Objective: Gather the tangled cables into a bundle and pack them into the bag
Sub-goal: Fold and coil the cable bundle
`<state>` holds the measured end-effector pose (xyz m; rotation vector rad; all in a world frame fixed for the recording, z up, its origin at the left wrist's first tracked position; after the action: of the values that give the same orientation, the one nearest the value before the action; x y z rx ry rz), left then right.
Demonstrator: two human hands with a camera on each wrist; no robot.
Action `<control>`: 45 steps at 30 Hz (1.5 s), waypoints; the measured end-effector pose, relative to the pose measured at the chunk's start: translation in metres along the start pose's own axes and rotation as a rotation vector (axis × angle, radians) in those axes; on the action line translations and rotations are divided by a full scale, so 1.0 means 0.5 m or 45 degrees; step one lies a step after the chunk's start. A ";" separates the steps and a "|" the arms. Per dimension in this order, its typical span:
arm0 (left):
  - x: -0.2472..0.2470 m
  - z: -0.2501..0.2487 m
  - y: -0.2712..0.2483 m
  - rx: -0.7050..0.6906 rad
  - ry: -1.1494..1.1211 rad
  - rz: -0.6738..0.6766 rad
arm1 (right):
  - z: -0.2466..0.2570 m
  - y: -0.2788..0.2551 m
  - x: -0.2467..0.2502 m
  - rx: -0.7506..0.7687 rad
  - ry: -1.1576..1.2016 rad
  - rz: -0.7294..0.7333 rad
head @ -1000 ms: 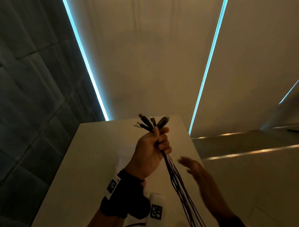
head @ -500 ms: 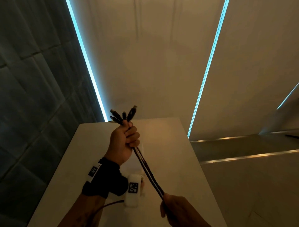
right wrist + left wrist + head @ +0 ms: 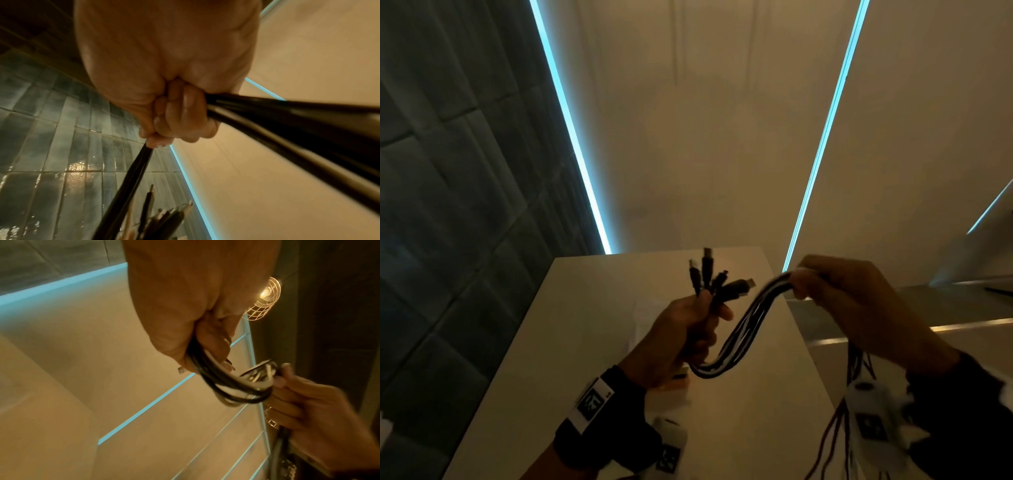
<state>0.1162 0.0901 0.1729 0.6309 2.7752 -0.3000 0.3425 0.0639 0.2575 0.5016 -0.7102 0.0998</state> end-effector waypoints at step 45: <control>-0.073 0.079 0.020 0.207 -0.229 -0.223 | -0.045 -0.041 -0.224 0.171 0.025 -0.183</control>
<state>0.1612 0.0746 0.1460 0.3749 2.6531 -0.5940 0.2764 0.0657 0.1622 0.6778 -0.6491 0.0180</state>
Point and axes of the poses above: each hand's wrist, its own y-axis towards the middle knuckle, its own x-axis out of the back of the hand, z = x × y, the point moved 1 cm from there along y, towards the middle knuckle, and after that the axes turned 1 degree about y, right-handed, at the moved point
